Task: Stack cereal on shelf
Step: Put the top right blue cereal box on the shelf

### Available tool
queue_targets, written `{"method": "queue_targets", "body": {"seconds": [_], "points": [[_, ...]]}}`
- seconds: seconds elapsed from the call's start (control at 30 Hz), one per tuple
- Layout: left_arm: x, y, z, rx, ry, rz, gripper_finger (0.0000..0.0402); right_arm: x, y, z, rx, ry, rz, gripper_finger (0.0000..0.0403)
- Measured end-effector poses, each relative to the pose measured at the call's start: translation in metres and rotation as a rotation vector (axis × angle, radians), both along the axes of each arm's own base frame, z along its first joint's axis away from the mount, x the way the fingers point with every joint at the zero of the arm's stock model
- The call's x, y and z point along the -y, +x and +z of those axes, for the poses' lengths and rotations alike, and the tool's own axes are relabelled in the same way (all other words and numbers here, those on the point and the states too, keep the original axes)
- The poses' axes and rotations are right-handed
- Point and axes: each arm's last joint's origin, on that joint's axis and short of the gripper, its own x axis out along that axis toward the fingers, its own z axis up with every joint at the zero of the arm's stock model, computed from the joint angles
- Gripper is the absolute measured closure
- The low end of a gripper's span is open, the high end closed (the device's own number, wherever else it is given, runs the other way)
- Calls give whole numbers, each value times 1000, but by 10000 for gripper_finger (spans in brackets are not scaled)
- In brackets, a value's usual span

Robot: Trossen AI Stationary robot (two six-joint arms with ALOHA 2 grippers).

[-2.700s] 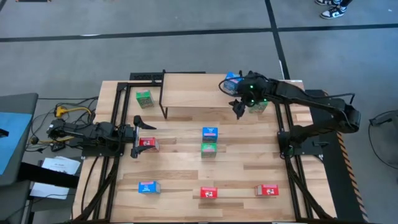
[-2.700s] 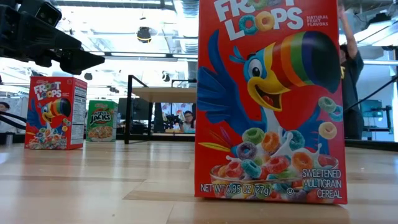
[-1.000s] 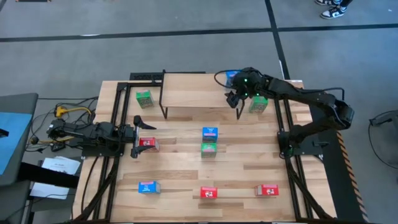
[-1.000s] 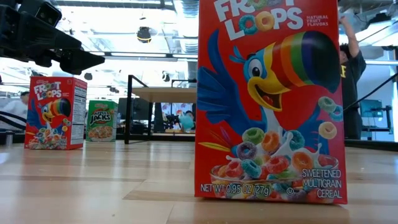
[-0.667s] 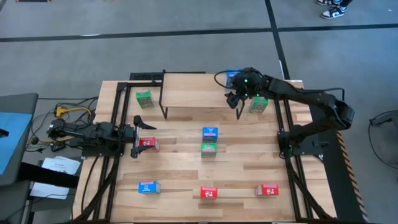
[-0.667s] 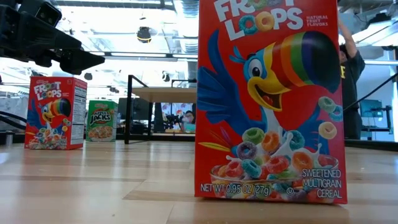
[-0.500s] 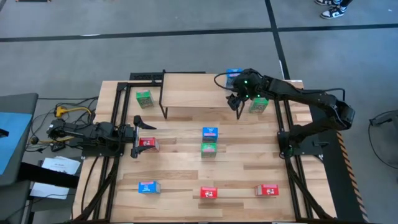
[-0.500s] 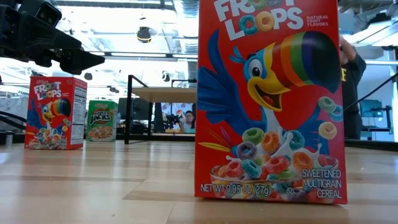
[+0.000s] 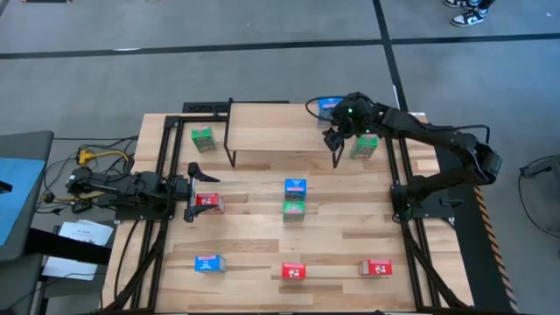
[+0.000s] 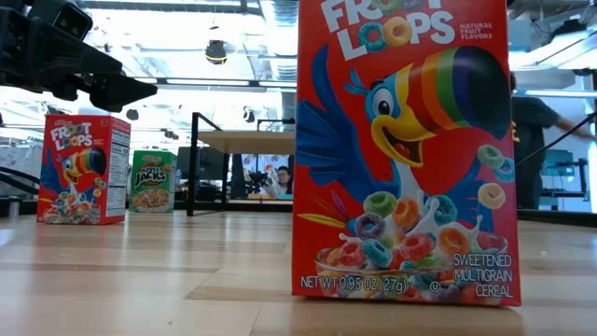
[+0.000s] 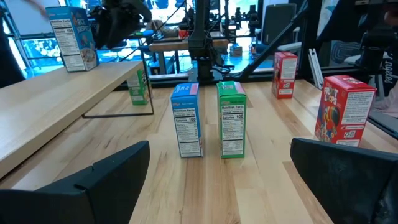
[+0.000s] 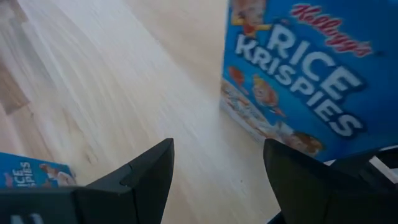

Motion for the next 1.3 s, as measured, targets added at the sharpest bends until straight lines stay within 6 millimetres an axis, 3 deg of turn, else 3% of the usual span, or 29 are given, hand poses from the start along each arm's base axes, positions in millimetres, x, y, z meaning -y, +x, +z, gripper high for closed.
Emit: {"method": "queue_targets", "body": {"seconds": [0.53,1.3], "points": [[0,0,0,0,0,0,22,6,0,3,29,-46,-28,131],[0,0,0,0,0,0,22,-4,10,8,120,-38,-154,131]]}}
